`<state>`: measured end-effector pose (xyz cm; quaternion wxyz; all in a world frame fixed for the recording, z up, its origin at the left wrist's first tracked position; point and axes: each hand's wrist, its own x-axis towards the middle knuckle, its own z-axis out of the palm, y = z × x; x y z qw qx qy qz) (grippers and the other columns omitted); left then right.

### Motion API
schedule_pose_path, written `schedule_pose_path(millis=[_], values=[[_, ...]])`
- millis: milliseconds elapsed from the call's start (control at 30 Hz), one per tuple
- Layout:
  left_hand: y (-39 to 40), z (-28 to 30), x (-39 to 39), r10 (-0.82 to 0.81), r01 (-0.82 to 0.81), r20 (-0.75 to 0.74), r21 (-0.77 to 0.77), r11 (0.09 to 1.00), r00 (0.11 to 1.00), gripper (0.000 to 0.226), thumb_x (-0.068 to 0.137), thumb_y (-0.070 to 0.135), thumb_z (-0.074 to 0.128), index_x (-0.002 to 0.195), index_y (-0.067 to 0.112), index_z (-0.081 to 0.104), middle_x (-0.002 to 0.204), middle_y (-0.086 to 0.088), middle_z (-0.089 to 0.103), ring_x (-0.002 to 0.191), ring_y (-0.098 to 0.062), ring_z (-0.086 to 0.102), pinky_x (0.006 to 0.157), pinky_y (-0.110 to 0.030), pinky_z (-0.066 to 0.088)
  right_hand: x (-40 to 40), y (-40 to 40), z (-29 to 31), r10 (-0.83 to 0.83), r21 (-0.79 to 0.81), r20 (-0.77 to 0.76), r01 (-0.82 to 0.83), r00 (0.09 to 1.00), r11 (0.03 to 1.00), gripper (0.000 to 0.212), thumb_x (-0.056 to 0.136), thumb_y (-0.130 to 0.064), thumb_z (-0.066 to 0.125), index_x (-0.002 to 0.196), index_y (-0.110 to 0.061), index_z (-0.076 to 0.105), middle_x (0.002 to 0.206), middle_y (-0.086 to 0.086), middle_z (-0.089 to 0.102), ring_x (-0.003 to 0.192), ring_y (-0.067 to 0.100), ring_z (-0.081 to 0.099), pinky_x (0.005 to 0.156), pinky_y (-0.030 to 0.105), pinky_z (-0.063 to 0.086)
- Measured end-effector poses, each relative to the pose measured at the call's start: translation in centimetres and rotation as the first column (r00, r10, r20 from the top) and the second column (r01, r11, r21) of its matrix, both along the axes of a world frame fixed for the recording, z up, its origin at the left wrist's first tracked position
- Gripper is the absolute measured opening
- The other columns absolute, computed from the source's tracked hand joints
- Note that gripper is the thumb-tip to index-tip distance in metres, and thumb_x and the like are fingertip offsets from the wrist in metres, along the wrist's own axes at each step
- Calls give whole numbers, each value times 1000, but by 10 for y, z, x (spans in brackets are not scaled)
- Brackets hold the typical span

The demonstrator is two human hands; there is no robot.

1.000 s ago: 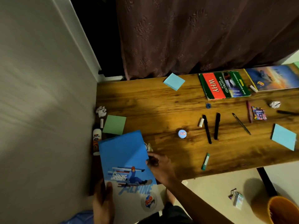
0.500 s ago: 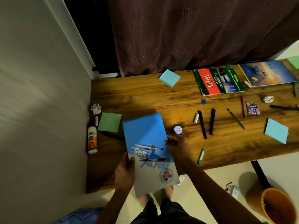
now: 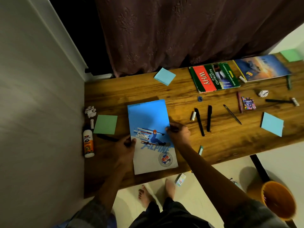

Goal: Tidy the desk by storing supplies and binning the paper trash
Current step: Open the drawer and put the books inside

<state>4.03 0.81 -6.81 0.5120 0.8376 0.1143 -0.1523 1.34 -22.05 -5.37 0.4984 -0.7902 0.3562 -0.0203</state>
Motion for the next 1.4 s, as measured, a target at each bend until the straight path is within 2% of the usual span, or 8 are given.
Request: schedule_pose_path(millis=[100,267,633,767,867,1000,1167,1400], values=[[4,-2,-2,6,-8,48,37,999,999,37,92,23,77,127,16,68,96,0,74,84,-11,67,88,-37,58,-21,5,3,46,-9,5,-46,999,999,33,90,-24,74,122,-18,68,106,-2,72,90,14,73,55,11,53],[14,8,-32,67,-59,59,-125,990,996,42,91,12,76,131,15,62,100,1,71,93,-7,68,80,-13,54,-81,18,6,150,-196,50,-137,987,971,56,85,-15,79,137,-20,59,121,0,69,104,15,67,78,28,60],[51,2,-158,-210,189,-113,-171,967,971,14,91,12,77,96,25,77,83,4,79,75,-20,77,74,-34,62,-187,45,5,263,-246,75,-238,962,940,26,74,-23,89,95,-27,74,86,-25,66,75,0,64,62,12,50],[57,-28,-193,-372,341,-328,-150,928,868,32,93,6,71,90,37,78,83,1,80,74,-20,77,68,-23,57,-197,38,-2,394,58,-268,-394,879,917,19,81,-38,82,98,-32,76,81,-11,74,70,2,66,65,14,49],[53,-54,-202,-148,-25,-613,-265,964,776,20,100,11,61,109,17,77,96,-14,79,85,-33,77,67,-30,52,-200,30,-14,310,651,-327,-25,893,758,20,92,-18,71,109,-10,76,98,16,77,80,23,71,73,31,56],[39,-79,-209,115,-715,-840,-370,593,530,40,103,30,55,132,4,64,127,-22,70,122,-39,64,93,-43,52,-211,18,-39,114,783,-403,278,908,556,32,99,-19,55,124,-6,68,114,16,74,101,33,72,88,40,57],[16,-82,-207,179,-902,-884,-425,77,432,67,93,53,61,137,3,56,137,-27,62,130,-43,59,116,-48,39,-220,3,-67,-112,816,-413,422,904,395,46,96,-38,54,130,-7,61,117,16,74,112,36,69,100,46,51],[-14,-122,-219,235,-904,-895,-413,-109,380,92,88,69,57,150,3,45,148,-29,51,138,-44,48,119,-50,36,-251,-12,-124,-6,827,-405,369,914,425,84,86,-81,43,134,-14,57,119,17,73,109,39,70,104,55,48]])
